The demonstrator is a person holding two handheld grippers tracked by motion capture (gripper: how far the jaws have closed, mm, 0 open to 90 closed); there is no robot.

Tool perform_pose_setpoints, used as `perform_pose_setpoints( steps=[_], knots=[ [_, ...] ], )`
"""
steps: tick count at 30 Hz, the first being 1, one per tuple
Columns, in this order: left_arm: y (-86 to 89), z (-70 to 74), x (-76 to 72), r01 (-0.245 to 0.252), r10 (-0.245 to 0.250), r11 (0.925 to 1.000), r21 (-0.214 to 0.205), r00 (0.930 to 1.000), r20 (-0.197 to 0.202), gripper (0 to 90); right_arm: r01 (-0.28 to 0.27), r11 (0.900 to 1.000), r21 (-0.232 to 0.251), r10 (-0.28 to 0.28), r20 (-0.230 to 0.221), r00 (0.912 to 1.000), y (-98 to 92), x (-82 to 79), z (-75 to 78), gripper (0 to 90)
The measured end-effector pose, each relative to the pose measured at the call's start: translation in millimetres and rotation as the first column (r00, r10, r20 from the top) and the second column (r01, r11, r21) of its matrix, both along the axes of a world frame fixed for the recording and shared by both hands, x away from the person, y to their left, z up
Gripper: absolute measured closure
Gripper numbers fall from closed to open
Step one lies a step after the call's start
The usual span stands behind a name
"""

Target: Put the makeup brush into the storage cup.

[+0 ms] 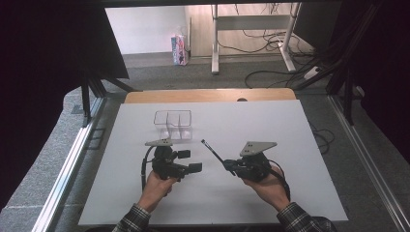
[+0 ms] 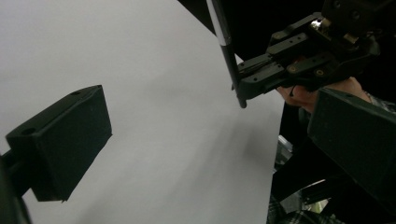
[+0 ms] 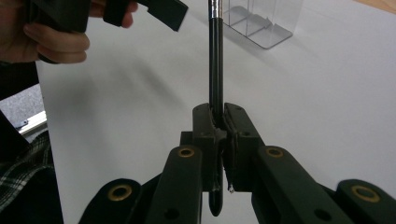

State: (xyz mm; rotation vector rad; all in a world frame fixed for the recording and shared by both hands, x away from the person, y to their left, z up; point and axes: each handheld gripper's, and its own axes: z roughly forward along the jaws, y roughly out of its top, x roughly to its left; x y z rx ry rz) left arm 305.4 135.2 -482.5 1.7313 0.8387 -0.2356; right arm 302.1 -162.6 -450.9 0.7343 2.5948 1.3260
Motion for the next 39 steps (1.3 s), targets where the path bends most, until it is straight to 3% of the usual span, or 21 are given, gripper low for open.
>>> perform_pose_setpoints(
  steps=[7, 14, 19, 23, 25, 26, 28, 29, 30, 34, 37, 39],
  knots=[
    [-7.5, 2.4, -0.8, -0.005, 0.005, 1.0000, 0.004, 1.0000, 0.007, 3.7, -0.016, 0.9997, 0.017, 0.016, -0.007, 0.9999, 7.3, -4.2, -1.5, 83.7],
    [-7.9, 2.5, -0.7, -0.005, 0.005, 0.9996, -0.027, 0.9999, -0.010, 19.2, -0.037, 0.9988, 0.033, 0.037, -0.010, 0.9993, 15.5, -8.3, -2.9, 83.7],
    [-6.1, 2.3, -1.0, 0.002, -0.004, 0.9973, -0.073, 0.9996, -0.027, 39.6, -0.052, 0.9979, 0.037, 0.053, -0.008, 0.9986, 20.3, -11.3, -3.3, 83.7],
    [-5.7, 2.2, -1.3, 0.005, -0.008, 0.9956, -0.094, 0.9994, -0.034, 49.2, -0.059, 0.9974, 0.040, 0.060, -0.007, 0.9982, 22.6, -12.4, -4.1, 83.7],
    [-5.0, 1.7, -1.0, 0.005, -0.009, 0.9946, -0.104, 0.9992, -0.040, 60.5, -0.061, 0.9974, 0.038, 0.062, -0.007, 0.9981, 23.3, -12.8, -4.3, 83.7],
    [-4.6, 1.2, -0.9, 0.006, -0.011, 0.9939, -0.111, 0.9990, -0.043, 60.5, -0.063, 0.9973, 0.038, 0.063, -0.010, 0.9980, 23.9, -13.1, -4.5, 83.7],
    [-4.4, 0.4, -1.6, 0.002, -0.006, 0.9945, -0.105, 0.9992, -0.039, 73.2, -0.068, 0.9968, 0.041, 0.069, -0.010, 0.9976, 25.0, -13.4, -5.2, 83.7],
    [-4.2, -0.2, -1.3, 0.008, -0.013, 0.9931, -0.117, 0.9989, -0.046, 81.6, -0.071, 0.9968, 0.036, 0.071, -0.010, 0.9974, 26.1, -13.7, -6.0, 83.5],
    [-4.2, -0.9, -1.1, 0.023, -0.032, 0.9892, -0.145, 0.9975, -0.063, 81.6, -0.071, 0.9968, 0.036, 0.071, -0.010, 0.9974, 26.1, -13.7, -6.0, 83.5],
    [-6.4, 2.1, -3.1, 0.029, -0.033, 0.9946, -0.100, 0.9986, -0.041, 83.9, -0.090, 0.9958, 0.019, 0.090, -0.012, 0.9958, 28.0, -12.8, -8.9, 82.5],
    [-7.8, 4.1, -4.7, 0.017, -0.018, 0.9987, -0.048, 0.9995, -0.024, 83.9, -0.093, 0.9952, 0.029, 0.094, -0.038, 0.9948, 25.6, -10.2, -9.8, 70.2],
    [-7.6, 4.2, -4.7, 0.013, -0.014, 0.9990, -0.043, 0.9996, -0.025, 83.9, -0.090, 0.9955, 0.030, 0.092, -0.044, 0.9948, 25.1, -9.6, -10.1, 65.1]
  ],
)
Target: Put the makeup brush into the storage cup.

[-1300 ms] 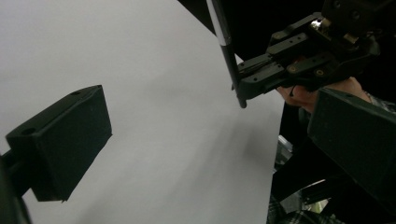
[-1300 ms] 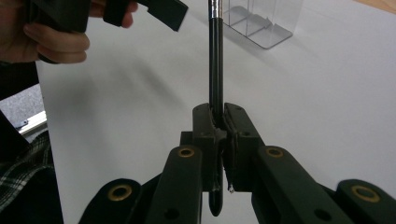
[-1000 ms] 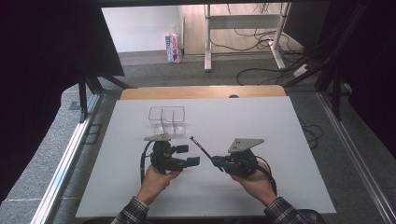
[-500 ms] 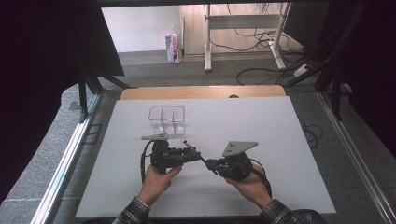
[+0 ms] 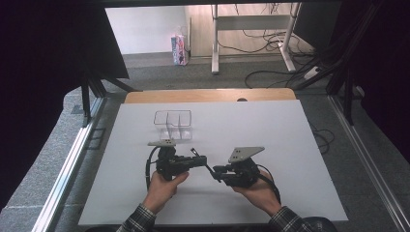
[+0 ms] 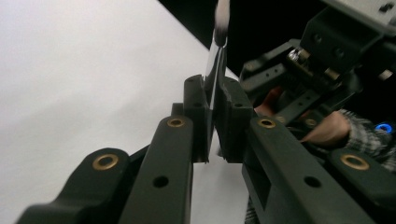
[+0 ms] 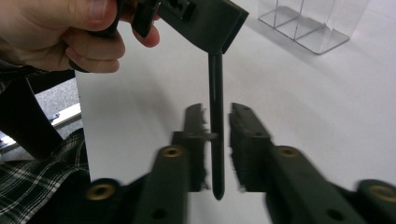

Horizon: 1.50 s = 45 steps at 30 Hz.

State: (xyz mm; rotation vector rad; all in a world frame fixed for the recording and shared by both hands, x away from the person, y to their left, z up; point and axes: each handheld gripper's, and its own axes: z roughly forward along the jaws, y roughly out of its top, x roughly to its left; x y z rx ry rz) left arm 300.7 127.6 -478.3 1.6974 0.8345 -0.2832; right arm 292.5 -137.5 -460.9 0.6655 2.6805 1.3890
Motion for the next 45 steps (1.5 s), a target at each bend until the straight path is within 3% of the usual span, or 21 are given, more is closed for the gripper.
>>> perform_pose_setpoints(
  steps=[4, 5, 7, 8, 12, 15, 25, 36, 45],
  knots=[
    [1.1, 0.7, 0.1, -0.013, 0.013, 0.9998, 0.017, 0.9999, 0.003, 83.9, 0.020, 0.9998, -0.008, -0.020, -0.009, 0.9998, -0.9, 2.7, -2.0, 46.5],
    [1.3, 1.2, 0.0, -0.016, 0.016, 0.9997, 0.019, 0.9999, 0.003, 83.8, 0.012, 0.9999, -0.006, -0.012, -0.015, 0.9998, -0.6, 4.6, -3.5, 36.8],
    [2.0, 2.1, -0.2, -0.018, 0.018, 0.9995, 0.025, 0.9998, 0.012, 83.8, 0.012, 0.9999, -0.006, -0.012, -0.024, 0.9996, 0.0, 5.5, -4.4, 31.9],
    [2.2, 2.7, -0.5, -0.020, 0.020, 0.9994, 0.027, 0.9997, 0.012, 83.8, 0.017, 0.9999, 0.000, -0.017, -0.032, 0.9993, 1.1, 6.7, -6.6, 21.9],
    [2.4, 4.7, -1.3, -0.026, 0.025, 0.9987, 0.044, 0.9994, 0.021, 83.8, 0.028, 0.9996, -0.007, -0.028, -0.038, 0.9989, 2.4, 7.9, -9.2, 14.7],
    [2.9, 6.2, -2.1, -0.032, 0.030, 0.9976, 0.061, 0.9989, 0.037, 83.7, 0.044, 0.9988, -0.021, -0.044, -0.014, 0.9989, 3.5, 7.6, -10.2, 9.7],
    [6.8, 8.6, -3.7, -0.048, 0.043, 0.9943, 0.095, 0.9973, 0.059, 83.6, 0.050, 0.9984, -0.026, -0.051, -0.015, 0.9986, -1.5, 9.1, -9.7, 7.1],
    [15.6, 11.2, -5.1, -0.084, 0.072, 0.9863, 0.142, 0.9934, 0.090, 83.5, 0.060, 0.9961, -0.065, -0.062, -0.032, 0.9975, -6.3, 10.1, -11.4, 4.5],
    [24.4, 14.3, -7.0, -0.136, 0.112, 0.9676, 0.213, 0.9860, 0.124, 83.3, 0.075, 0.9917, -0.105, -0.077, -0.015, 0.9969, -15.7, 9.5, -9.5, 2.7]
  ],
)
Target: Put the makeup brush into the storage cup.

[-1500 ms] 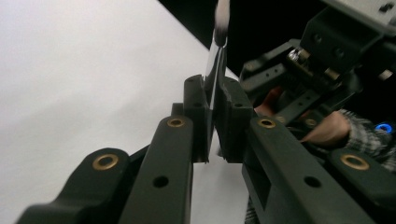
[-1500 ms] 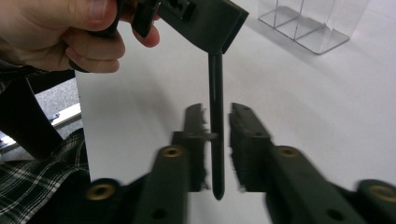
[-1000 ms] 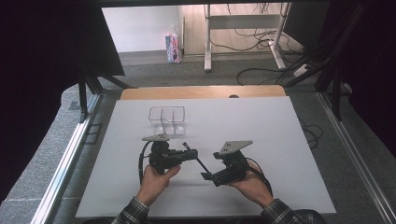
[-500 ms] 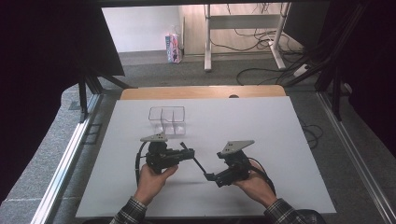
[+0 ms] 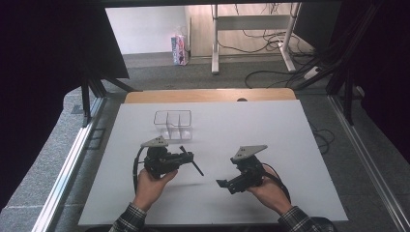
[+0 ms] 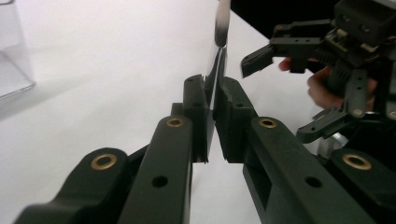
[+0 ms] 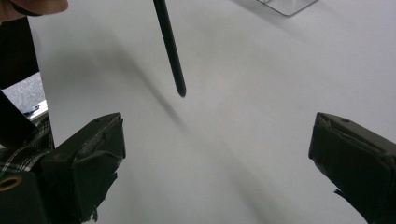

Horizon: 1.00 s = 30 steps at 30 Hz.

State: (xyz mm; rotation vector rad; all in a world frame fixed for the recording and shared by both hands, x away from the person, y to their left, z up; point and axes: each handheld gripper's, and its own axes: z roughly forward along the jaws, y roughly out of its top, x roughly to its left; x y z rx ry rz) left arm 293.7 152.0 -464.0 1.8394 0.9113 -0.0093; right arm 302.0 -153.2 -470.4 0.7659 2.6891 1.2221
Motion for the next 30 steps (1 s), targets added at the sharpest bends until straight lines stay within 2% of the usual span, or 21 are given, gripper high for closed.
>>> perform_pose_setpoints(
  steps=[3, 8, 22, 30],
  knots=[
    [2.9, 0.7, -0.5, -0.016, 0.016, 0.9998, 0.014, 0.9999, 0.005, 83.3, 0.001, 0.9999, -0.016, -0.001, 0.014, 0.9999, -2.4, -0.6, 0.3, 2.4],
    [7.4, 2.1, -0.9, -0.032, 0.032, 0.9991, 0.026, 0.9994, 0.013, 83.3, 0.007, 0.9998, -0.018, -0.006, 0.020, 0.9998, -5.7, -0.4, 0.7, 2.1],
    [13.5, 4.6, -2.0, -0.069, 0.065, 0.9930, 0.096, 0.9971, 0.038, 83.3, 0.046, 0.9987, -0.020, -0.046, 0.042, 0.9981, -23.1, -0.1, 2.0, 2.2],
    [17.9, 5.0, -0.6, -0.100, 0.093, 0.9839, 0.148, 0.9942, 0.054, 83.3, 0.069, 0.9951, -0.072, -0.063, 0.074, 0.9953, -33.6, -1.1, 0.3, 2.2]
  ],
)
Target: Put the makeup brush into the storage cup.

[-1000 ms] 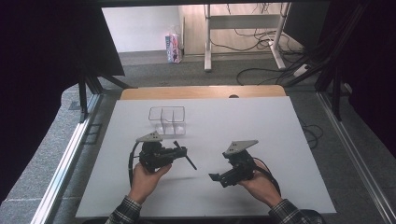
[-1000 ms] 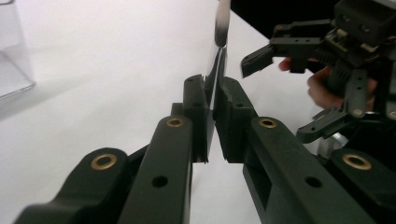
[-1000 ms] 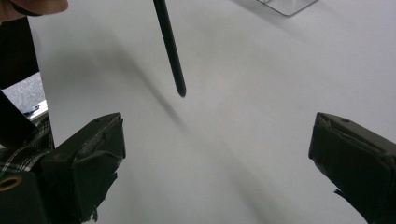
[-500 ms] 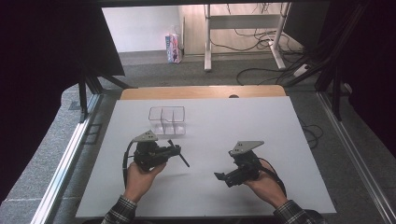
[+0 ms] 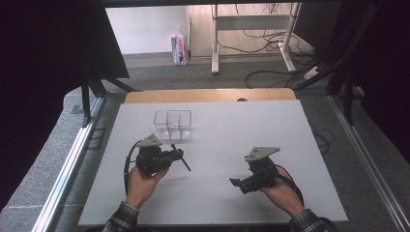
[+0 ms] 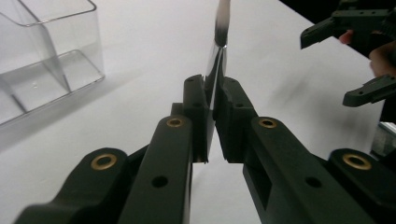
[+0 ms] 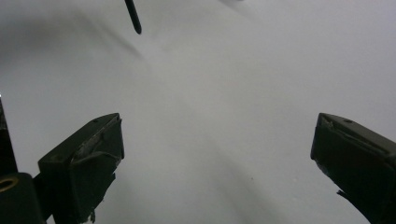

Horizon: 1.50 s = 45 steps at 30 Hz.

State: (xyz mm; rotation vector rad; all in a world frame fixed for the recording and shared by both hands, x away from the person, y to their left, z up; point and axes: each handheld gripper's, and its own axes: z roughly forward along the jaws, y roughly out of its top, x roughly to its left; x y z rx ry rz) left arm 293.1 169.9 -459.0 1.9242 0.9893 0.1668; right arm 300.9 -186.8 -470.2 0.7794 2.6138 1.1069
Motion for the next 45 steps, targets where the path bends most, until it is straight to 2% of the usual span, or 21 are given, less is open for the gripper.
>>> perform_pose_setpoints(
  steps=[5, 9, 16, 30, 37, 45],
  knots=[
    [4.0, 1.8, 1.0, -0.021, 0.021, 0.9991, 0.038, 0.9998, 0.006, 83.3, 0.017, 0.9997, -0.017, -0.017, 0.003, 0.9998, -7.4, -1.5, -0.9, 2.2],
    [9.3, 3.0, 3.0, -0.037, 0.036, 0.9984, 0.043, 0.9993, 0.008, 83.2, 0.039, 0.9987, -0.033, -0.039, 0.000, 0.9993, -17.5, -2.9, -2.1, 2.1],
    [14.7, 5.3, 6.8, -0.064, 0.063, 0.9958, 0.065, 0.9978, 0.017, 83.1, 0.054, 0.9975, -0.045, -0.054, -0.002, 0.9985, -24.5, -3.8, -3.6, 2.1],
    [23.5, 14.4, 16.6, -0.099, 0.096, 0.9923, 0.074, 0.9945, 0.040, 83.1, 0.116, 0.9921, -0.049, -0.117, -0.016, 0.9931, -48.8, -5.2, -5.8, 1.5],
    [25.2, 20.0, 24.0, -0.110, 0.107, 0.9922, 0.060, 0.9933, 0.042, 83.1, 0.140, 0.9892, -0.043, -0.141, -0.019, 0.9898, -56.5, -6.8, -6.9, 0.6],
    [27.6, 26.2, 30.6, -0.127, 0.123, 0.9896, 0.068, 0.9910, 0.052, 83.1, 0.155, 0.9870, -0.042, -0.156, -0.026, 0.9874, -63.0, -8.7, -7.9, 0.0]
  ],
)
